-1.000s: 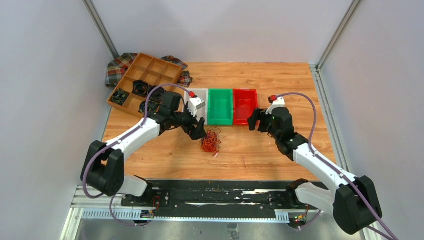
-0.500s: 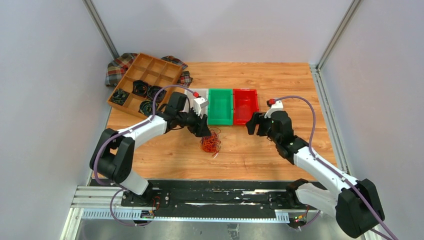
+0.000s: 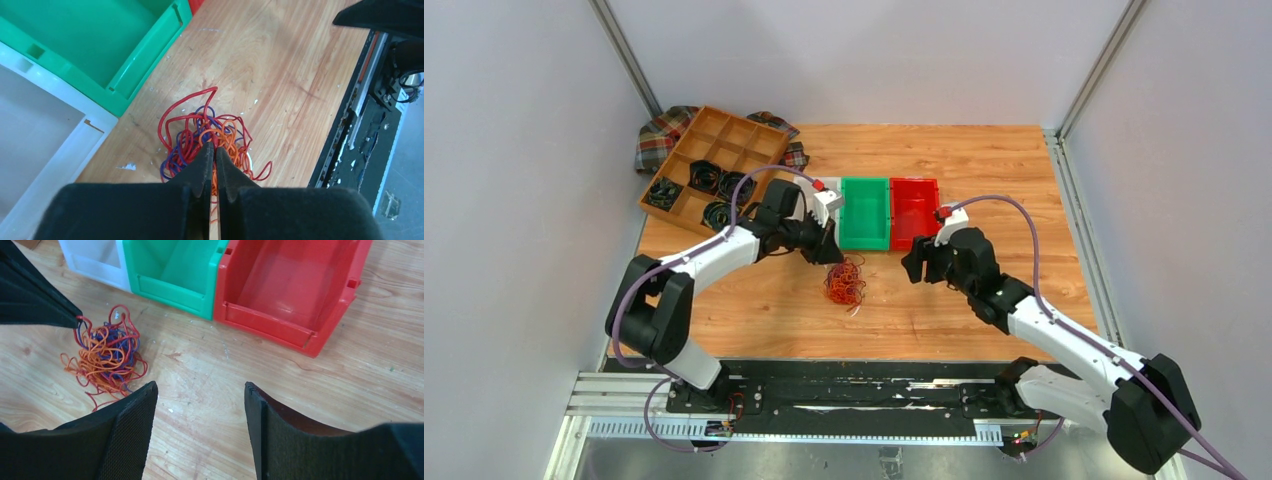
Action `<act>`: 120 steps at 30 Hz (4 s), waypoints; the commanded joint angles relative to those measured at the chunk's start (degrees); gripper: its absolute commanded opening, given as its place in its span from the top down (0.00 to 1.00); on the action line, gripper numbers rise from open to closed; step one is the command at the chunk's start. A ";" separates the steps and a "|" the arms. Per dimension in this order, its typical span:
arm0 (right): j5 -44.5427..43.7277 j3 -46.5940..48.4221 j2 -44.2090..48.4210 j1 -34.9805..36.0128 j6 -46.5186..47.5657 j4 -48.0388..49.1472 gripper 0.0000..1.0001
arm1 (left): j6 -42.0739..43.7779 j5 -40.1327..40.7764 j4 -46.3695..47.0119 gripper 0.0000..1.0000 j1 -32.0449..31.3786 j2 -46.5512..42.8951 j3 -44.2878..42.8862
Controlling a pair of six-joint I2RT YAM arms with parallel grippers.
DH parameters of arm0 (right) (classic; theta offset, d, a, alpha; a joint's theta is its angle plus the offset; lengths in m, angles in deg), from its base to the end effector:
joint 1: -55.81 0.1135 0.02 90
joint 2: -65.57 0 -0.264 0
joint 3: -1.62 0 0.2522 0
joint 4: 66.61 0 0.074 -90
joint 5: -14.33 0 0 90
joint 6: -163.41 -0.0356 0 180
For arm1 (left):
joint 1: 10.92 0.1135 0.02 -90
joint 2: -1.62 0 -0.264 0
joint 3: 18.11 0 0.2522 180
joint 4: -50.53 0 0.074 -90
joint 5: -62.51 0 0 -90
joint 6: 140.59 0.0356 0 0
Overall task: Untangle the cables
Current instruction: Untie the cable.
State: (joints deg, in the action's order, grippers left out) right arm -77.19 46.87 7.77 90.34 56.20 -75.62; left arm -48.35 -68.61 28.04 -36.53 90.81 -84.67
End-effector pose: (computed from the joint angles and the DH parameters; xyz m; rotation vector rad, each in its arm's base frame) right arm 0.1879 0.1281 0.2418 -0.2819 1.9703 0.5669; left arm 0.2786 -0.1595 0.2090 0.9053 2.1610 -1.0441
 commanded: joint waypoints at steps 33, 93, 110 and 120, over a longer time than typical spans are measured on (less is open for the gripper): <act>6.97 19.91 -17.97 18.66 2.05 10.50 0.25 | -1.58 -6.12 -25.88 0.99 -0.41 -22.72 -10.74; -3.13 18.41 -13.07 27.09 5.26 14.58 0.27 | 4.86 -11.08 -36.54 0.99 -0.44 -26.10 -18.05; -6.91 13.57 -19.27 27.00 0.99 21.52 0.28 | -0.15 -14.52 -36.53 0.99 -0.42 -25.91 -23.66; -12.06 6.24 -22.73 25.02 -2.09 24.48 0.29 | -3.76 -15.66 -36.55 0.99 -0.44 -26.22 -30.87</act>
State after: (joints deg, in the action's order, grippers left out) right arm -85.93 56.09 -13.54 116.45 56.13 -52.67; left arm -49.49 -81.44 -9.80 -36.57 65.79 -112.21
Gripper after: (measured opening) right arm 0.712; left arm 0.015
